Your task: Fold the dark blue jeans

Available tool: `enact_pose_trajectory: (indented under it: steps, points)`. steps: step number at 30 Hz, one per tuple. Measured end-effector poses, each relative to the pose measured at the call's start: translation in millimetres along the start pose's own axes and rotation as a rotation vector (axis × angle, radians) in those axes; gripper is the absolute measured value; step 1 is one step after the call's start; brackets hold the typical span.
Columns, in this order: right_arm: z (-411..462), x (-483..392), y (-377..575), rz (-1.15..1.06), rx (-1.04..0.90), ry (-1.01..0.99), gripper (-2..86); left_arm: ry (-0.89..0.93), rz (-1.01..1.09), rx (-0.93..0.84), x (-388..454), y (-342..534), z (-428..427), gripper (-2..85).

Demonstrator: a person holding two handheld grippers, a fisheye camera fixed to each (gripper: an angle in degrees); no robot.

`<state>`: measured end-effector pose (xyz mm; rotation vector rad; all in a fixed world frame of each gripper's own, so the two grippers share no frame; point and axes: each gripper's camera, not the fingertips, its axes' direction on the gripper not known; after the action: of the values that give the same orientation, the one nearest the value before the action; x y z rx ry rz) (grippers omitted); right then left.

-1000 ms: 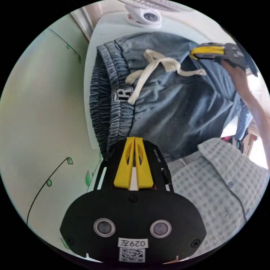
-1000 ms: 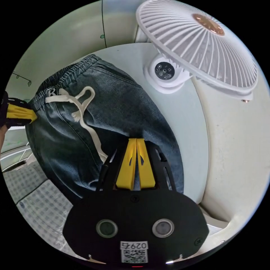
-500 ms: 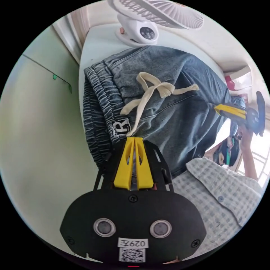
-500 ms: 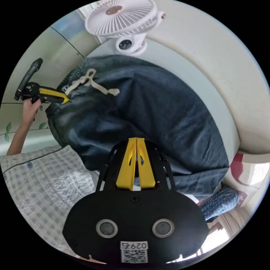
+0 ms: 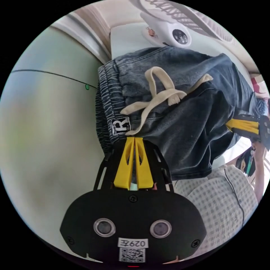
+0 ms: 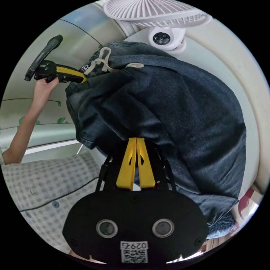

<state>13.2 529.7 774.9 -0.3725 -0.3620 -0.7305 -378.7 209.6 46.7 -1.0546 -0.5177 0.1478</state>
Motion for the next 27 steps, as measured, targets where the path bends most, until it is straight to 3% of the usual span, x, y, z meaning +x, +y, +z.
enact_pose_trajectory:
  steps: [4, 6, 9, 12, 14, 17, 20, 22, 27]
  points:
    - [-84.6, 58.7, 95.6, 0.234, 0.229, 0.009, -0.2, 0.051, -0.007, 0.124, 35.6, 15.5, -37.1, -1.0]
    - [-134.6, 120.6, 170.0, 0.449, 0.293, 0.095, 0.8, 0.210, 0.039, 0.154, 64.6, 20.1, -47.1, -1.0]
    - [-184.5, 209.4, 244.8, 0.728, 0.291, 0.035, 7.6, 0.266, 0.105, 0.108, 111.7, 11.1, -38.8, -1.0]
    - [-205.5, 275.5, 277.5, 0.836, 0.206, -0.097, 12.2, 0.217, 0.143, -0.001, 156.1, -7.7, -19.2, -1.0]
    - [-208.0, 299.3, 284.0, 0.856, 0.110, -0.124, 11.5, 0.173, 0.123, -0.019, 172.1, -15.9, -13.9, -1.0]
    - [-234.8, 304.0, 291.9, 0.791, 0.048, 0.112, 3.6, 0.140, 0.077, -0.048, 183.6, -27.3, -10.5, -1.0]
    - [-255.6, 304.4, 306.1, 0.676, -0.013, 0.180, 1.0, 0.159, 0.019, -0.052, 182.5, -36.2, -5.2, -1.0]
    - [-275.8, 305.8, 325.4, 0.618, 0.034, 0.174, 0.2, 0.196, -0.008, -0.060, 177.3, -40.9, -3.4, -1.0]
    - [-390.6, 277.9, 447.1, 0.464, 0.507, 0.033, -0.5, 0.284, -0.063, -0.066, 165.3, -52.0, 1.3, -1.0]
